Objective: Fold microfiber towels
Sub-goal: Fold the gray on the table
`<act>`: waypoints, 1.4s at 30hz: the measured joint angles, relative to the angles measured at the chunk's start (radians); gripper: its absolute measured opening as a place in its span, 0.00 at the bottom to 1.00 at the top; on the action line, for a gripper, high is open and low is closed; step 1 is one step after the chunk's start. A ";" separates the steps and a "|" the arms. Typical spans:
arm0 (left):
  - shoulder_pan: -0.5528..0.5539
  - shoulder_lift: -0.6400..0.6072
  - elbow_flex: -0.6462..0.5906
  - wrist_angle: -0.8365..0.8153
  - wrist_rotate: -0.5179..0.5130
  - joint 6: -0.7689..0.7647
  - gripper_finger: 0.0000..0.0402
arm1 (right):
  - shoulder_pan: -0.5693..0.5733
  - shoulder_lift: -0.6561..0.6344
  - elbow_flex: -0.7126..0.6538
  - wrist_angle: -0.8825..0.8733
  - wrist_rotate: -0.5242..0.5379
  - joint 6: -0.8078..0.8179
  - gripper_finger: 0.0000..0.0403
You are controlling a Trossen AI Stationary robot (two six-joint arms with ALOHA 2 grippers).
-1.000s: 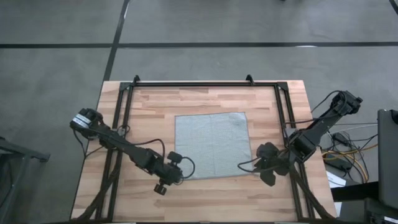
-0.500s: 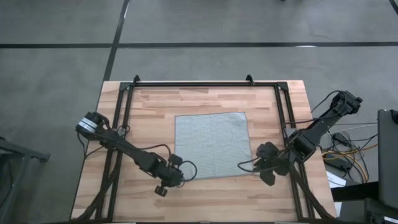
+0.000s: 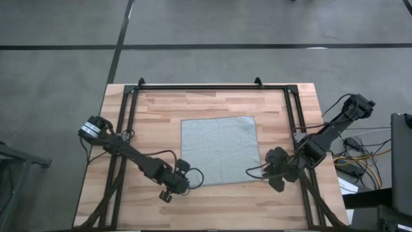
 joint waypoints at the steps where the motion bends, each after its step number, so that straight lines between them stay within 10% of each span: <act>1: -0.001 0.000 0.000 0.001 0.000 0.000 0.25 | 0.000 0.000 -0.003 0.001 0.000 0.001 0.28; 42: -0.013 0.058 0.009 -0.027 0.000 -0.046 0.17 | 0.000 0.000 -0.039 0.026 -0.002 0.052 0.28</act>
